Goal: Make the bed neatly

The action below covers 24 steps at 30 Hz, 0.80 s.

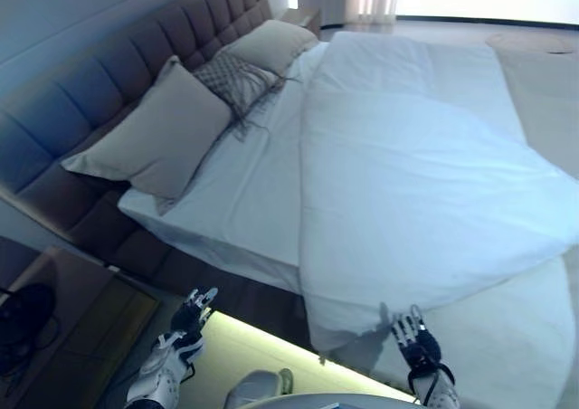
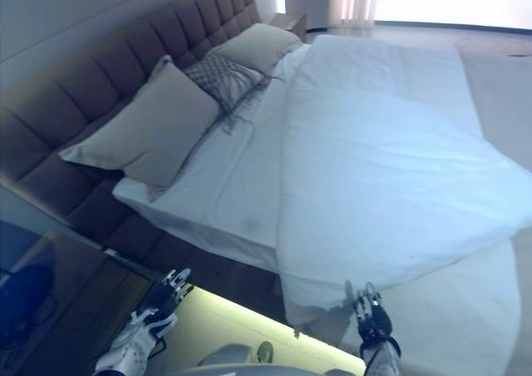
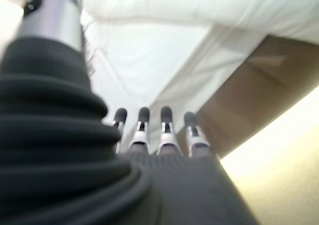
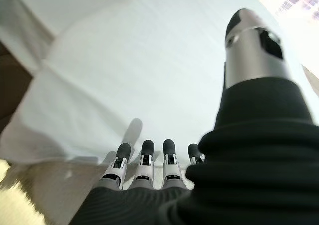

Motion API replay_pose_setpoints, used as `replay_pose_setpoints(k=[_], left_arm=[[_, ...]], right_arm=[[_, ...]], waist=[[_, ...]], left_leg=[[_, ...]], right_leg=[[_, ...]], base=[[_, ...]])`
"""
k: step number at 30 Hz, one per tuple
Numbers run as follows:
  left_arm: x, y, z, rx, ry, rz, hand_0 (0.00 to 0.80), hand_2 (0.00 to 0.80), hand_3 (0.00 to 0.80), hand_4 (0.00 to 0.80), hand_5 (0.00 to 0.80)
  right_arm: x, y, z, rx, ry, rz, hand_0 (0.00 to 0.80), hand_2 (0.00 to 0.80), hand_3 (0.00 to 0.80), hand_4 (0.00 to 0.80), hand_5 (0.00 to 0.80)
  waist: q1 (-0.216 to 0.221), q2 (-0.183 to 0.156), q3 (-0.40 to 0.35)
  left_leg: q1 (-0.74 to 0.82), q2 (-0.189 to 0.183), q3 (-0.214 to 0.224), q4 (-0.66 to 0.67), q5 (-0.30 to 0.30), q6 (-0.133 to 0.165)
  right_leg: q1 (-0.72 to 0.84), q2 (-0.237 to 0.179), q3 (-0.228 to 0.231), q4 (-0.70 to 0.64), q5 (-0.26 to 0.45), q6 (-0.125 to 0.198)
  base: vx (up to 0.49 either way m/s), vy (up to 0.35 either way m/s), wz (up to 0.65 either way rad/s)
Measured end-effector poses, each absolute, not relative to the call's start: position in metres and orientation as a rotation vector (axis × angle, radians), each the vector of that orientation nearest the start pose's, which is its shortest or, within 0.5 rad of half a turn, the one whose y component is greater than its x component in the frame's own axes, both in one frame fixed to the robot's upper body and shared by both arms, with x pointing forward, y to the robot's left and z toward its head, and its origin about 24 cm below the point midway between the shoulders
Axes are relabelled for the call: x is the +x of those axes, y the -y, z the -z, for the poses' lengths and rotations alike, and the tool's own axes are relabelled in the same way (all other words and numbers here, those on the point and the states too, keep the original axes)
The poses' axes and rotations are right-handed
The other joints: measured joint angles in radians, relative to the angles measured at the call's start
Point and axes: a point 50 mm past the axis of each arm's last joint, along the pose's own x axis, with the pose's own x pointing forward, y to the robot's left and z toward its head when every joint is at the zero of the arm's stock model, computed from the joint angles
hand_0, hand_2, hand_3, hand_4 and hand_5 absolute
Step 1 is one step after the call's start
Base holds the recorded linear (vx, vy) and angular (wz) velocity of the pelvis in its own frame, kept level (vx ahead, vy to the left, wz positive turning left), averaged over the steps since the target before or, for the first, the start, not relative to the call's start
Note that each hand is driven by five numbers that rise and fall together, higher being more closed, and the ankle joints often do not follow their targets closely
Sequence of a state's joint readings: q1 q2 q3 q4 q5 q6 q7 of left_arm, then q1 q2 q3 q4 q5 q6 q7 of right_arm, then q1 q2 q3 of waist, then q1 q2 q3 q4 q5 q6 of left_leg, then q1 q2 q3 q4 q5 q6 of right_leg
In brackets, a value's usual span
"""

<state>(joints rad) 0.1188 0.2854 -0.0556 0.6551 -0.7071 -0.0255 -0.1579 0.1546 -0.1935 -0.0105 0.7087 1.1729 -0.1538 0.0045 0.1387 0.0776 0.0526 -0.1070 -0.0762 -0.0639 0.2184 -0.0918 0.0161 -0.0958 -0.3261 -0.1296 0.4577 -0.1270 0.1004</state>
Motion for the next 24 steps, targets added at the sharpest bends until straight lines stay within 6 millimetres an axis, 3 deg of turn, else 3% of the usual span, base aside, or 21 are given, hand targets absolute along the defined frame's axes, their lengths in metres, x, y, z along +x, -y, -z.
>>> replay_pose_setpoints(k=[2,3,6,8,9,10,13,14,16,19,21,24], left_arm=[[0.151,-0.241,0.104,-0.416,-0.662,-0.209,0.0,0.0,0.0,0.0,0.0],[0.147,-0.249,0.103,-0.401,-0.661,-0.228,0.0,0.0,0.0,0.0,0.0],[0.146,-0.261,0.099,-0.363,-0.661,-0.252,0.0,0.0,0.0,0.0,0.0],[0.147,-0.261,0.099,-0.362,-0.66,-0.258,0.0,0.0,0.0,0.0,0.0],[0.148,-0.261,0.099,-0.362,-0.657,-0.257,0.0,0.0,0.0,0.0,0.0],[0.149,-0.261,0.098,-0.361,-0.652,-0.254,0.0,0.0,0.0,0.0,0.0],[0.148,-0.269,0.095,-0.342,-0.65,-0.264,0.0,0.0,0.0,0.0,0.0],[0.147,-0.27,0.096,-0.347,-0.652,-0.276,0.0,0.0,0.0,0.0,0.0],[0.144,-0.265,0.098,-0.369,-0.656,-0.27,0.0,0.0,0.0,0.0,0.0],[0.149,-0.262,0.096,-0.394,-0.622,-0.273,0.0,0.0,0.0,0.0,0.0],[0.154,-0.26,0.093,-0.398,-0.602,-0.262,0.0,0.0,0.0,0.0,0.0],[0.169,-0.258,0.085,-0.405,-0.554,-0.227,0.0,0.0,0.0,0.0,0.0]], right_arm=[[0.139,0.232,0.116,0.878,-0.541,0.643,0.0,0.0,0.0,0.0,0.0],[0.138,0.226,0.118,0.888,-0.552,0.631,0.0,0.0,0.0,0.0,0.0],[0.138,0.227,0.118,0.885,-0.552,0.622,0.0,0.0,0.0,0.0,0.0],[0.136,0.234,0.119,0.885,-0.549,0.648,0.0,0.0,0.0,0.0,0.0],[0.134,0.237,0.121,0.886,-0.554,0.655,0.0,0.0,0.0,0.0,0.0],[0.132,0.239,0.122,0.888,-0.563,0.661,0.0,0.0,0.0,0.0,0.0],[0.129,0.235,0.126,0.901,-0.598,0.653,0.0,0.0,0.0,0.0,0.0],[0.129,0.235,0.126,0.898,-0.602,0.652,0.0,0.0,0.0,0.0,0.0],[0.131,0.244,0.123,0.874,-0.59,0.661,0.0,0.0,0.0,0.0,0.0],[0.135,0.259,0.117,0.829,-0.579,0.678,0.0,0.0,0.0,0.0,0.0],[0.139,0.262,0.114,0.817,-0.569,0.682,0.0,0.0,0.0,0.0,0.0],[0.157,0.26,0.108,0.834,-0.547,0.706,0.0,0.0,0.0,0.0,0.0]], waist=[[-0.003,0.004,-0.007],[-0.003,-0.007,-0.008],[-0.019,-0.046,-0.01],[-0.042,-0.058,-0.009],[-0.047,-0.065,-0.008],[-0.05,-0.075,-0.009],[-0.043,-0.119,-0.003],[-0.043,-0.118,-0.002],[-0.043,-0.072,0.004],[-0.049,-0.038,0.008],[-0.051,-0.039,0.01],[-0.065,-0.074,0.053]], left_leg=[[0.035,0.0,0.018,-0.019,-0.001,0.015],[0.048,-0.004,0.027,-0.029,-0.01,0.023],[0.059,-0.006,0.028,-0.038,-0.007,0.022],[0.061,-0.005,0.022,-0.037,-0.011,0.023],[0.064,-0.005,0.015,-0.038,-0.015,0.015],[0.067,-0.006,0.014,-0.036,-0.017,0.011],[0.083,0.006,0.008,-0.028,-0.044,-0.038],[0.085,0.029,0.002,-0.018,-0.056,-0.06],[0.097,0.112,-0.003,-0.018,-0.066,-0.09],[0.113,0.184,0.008,-0.034,-0.044,-0.117],[0.115,0.201,0.01,-0.035,-0.036,-0.126],[0.031,0.207,0.01,0.139,-0.027,-0.134]], right_leg=[[-0.036,-0.021,0.006,0.104,0.051,-0.039],[-0.062,-0.029,0.009,0.14,0.044,-0.04],[-0.077,-0.02,0.014,0.016,0.031,-0.026],[-0.063,-0.031,0.029,-0.125,0.052,0.008],[-0.052,-0.04,0.042,-0.197,0.076,0.045],[-0.041,-0.046,0.042,-0.255,0.106,0.061],[-0.005,-0.058,0.038,-0.347,0.166,0.058],[0.007,-0.041,0.035,-0.351,0.194,0.124],[0.025,0.043,0.008,-0.347,0.169,0.08],[0.037,0.105,-0.032,-0.328,0.148,0.046],[0.041,0.125,-0.036,-0.327,0.141,0.039],[0.077,0.134,-0.034,-0.345,0.122,0.022]], base=[[0.226,-0.036,-0.16],[0.212,-0.174,-0.21],[0.193,-0.256,-0.1],[0.185,-0.263,0.08],[0.161,-0.248,0.13],[0.159,-0.262,0.12],[0.232,-0.377,0.05],[0.226,-0.347,-0.01],[0.17,-0.294,0.03],[0.101,-0.259,0.16],[0.071,-0.19,0.1],[0.095,0.061,0.24]])
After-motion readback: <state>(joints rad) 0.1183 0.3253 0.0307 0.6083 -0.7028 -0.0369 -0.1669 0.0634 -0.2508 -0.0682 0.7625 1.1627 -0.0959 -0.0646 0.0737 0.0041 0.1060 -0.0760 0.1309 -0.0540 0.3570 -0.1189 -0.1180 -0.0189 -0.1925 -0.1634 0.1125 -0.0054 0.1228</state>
